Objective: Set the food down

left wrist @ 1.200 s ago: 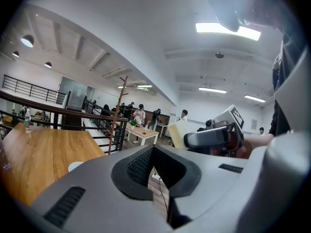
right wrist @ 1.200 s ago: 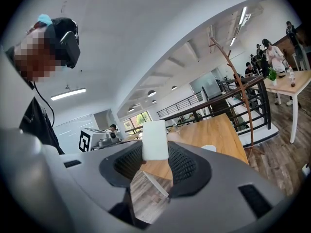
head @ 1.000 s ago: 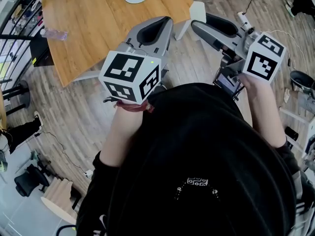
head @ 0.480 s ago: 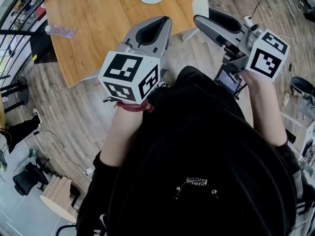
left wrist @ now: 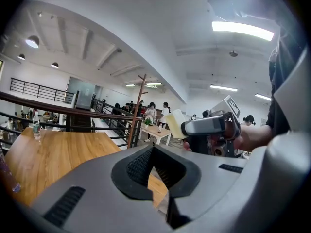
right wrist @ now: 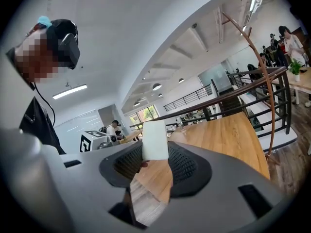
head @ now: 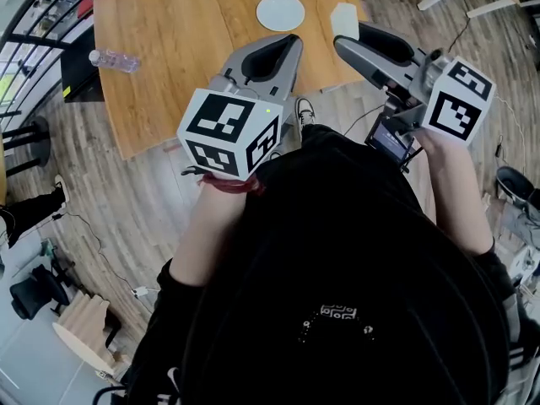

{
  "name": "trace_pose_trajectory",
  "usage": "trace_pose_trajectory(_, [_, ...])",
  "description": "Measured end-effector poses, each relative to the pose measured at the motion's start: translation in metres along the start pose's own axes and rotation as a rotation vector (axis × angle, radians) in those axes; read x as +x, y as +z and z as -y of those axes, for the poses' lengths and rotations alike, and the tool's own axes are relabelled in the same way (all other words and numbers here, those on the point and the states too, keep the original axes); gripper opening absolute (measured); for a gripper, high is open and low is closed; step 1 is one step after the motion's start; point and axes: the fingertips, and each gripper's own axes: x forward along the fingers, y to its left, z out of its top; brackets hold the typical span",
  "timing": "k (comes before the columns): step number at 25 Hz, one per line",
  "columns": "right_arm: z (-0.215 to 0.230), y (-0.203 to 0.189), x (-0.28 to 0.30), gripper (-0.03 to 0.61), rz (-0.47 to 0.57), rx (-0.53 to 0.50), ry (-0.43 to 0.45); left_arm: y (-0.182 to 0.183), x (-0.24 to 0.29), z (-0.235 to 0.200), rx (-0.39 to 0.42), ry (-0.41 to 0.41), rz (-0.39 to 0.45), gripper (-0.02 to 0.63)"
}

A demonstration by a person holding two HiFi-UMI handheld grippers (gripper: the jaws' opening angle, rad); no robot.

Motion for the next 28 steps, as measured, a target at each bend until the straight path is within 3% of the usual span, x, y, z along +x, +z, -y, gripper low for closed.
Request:
trace_pose_trajectory(10, [0.072, 0.046, 0.040, 0.172, -0.019, -0.004, 0.070, 0.025, 0.065, -0.054, -0.011, 0.064, 0.007, -0.002])
trace_pose_trajectory(19, [0.127, 0.069, 0.053, 0.172, -0.045, 0.002, 0.131, 0.042, 0.112, -0.070, -0.016, 0.086, 0.047, -0.002])
trace_pose_trajectory(25, [0.139, 0.071, 0.072, 0.172, -0.060, 0.027, 0.159, 0.031, 0.108, -0.087, -0.046, 0.127, 0.009, -0.002])
trace_pose_trajectory(28, [0.140, 0.068, 0.074, 0.172, -0.061, 0.040, 0.158, 0.030, 0.105, -0.088, -0.070, 0.106, 0.006, -0.002])
